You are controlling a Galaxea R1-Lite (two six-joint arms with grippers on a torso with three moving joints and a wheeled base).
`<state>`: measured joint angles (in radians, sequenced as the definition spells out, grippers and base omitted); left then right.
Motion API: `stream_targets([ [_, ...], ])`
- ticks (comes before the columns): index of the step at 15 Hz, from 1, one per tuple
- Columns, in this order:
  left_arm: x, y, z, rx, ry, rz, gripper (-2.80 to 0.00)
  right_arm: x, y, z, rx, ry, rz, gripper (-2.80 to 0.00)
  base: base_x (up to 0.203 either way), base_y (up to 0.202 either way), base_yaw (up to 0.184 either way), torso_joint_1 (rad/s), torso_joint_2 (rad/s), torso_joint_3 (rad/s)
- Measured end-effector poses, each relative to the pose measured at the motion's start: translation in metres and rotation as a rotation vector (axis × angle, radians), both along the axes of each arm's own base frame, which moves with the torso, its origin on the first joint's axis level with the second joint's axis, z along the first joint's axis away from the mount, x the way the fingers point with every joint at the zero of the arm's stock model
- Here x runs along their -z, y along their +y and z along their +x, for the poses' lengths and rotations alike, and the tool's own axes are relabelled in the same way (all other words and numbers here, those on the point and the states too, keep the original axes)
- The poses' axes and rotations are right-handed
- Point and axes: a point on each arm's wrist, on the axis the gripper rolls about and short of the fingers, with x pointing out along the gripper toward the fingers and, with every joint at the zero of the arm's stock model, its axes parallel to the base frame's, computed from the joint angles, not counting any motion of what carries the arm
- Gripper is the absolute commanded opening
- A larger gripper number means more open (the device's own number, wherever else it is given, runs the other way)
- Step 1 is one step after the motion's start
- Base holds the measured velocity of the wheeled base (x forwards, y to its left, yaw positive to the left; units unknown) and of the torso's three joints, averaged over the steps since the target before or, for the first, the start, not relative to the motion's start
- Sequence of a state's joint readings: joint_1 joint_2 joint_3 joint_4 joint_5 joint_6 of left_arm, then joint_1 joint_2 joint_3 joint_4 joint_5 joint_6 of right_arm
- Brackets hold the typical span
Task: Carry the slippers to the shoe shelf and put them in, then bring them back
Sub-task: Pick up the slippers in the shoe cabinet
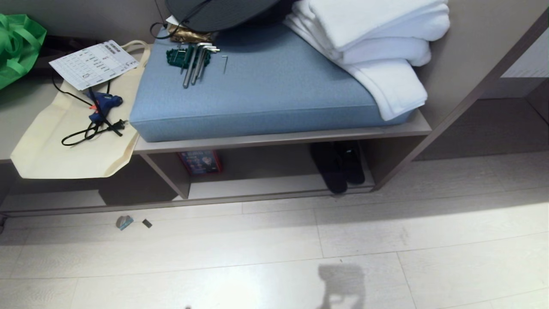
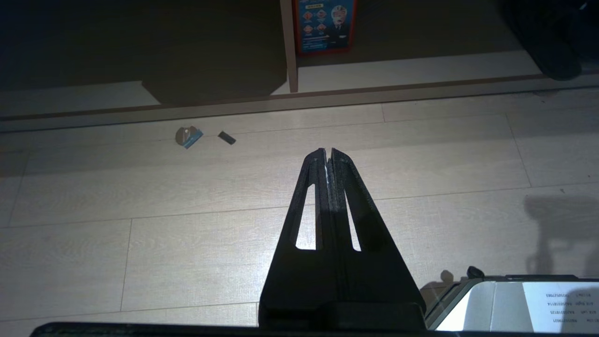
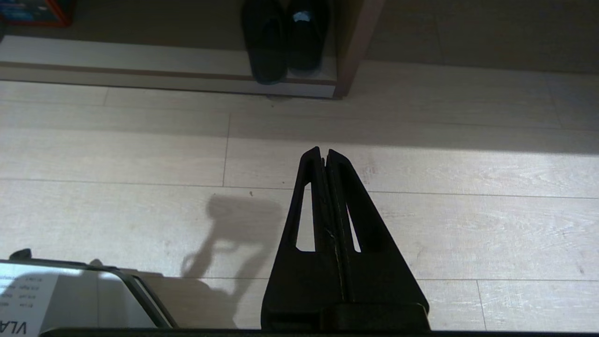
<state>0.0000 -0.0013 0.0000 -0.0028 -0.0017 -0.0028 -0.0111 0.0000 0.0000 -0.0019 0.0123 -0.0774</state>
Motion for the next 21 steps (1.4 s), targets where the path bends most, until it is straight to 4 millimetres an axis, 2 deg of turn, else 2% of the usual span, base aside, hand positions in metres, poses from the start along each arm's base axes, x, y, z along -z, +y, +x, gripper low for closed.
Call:
stream_targets([
  [10,0.0,0.0,0.0,0.0,0.0,0.0,-2.8,0.0,0.0,0.0,0.0,0.0,0.0,-2.8,0.0,0.0,0.0,0.0,0.0,0.0],
  [21,0.0,0.0,0.0,0.0,0.0,-0.001,-2.8,0.0,0.0,0.0,0.001,0.0,-0.001,-2.8,0.0,0.0,0.0,0.003,0.0,-0.179],
])
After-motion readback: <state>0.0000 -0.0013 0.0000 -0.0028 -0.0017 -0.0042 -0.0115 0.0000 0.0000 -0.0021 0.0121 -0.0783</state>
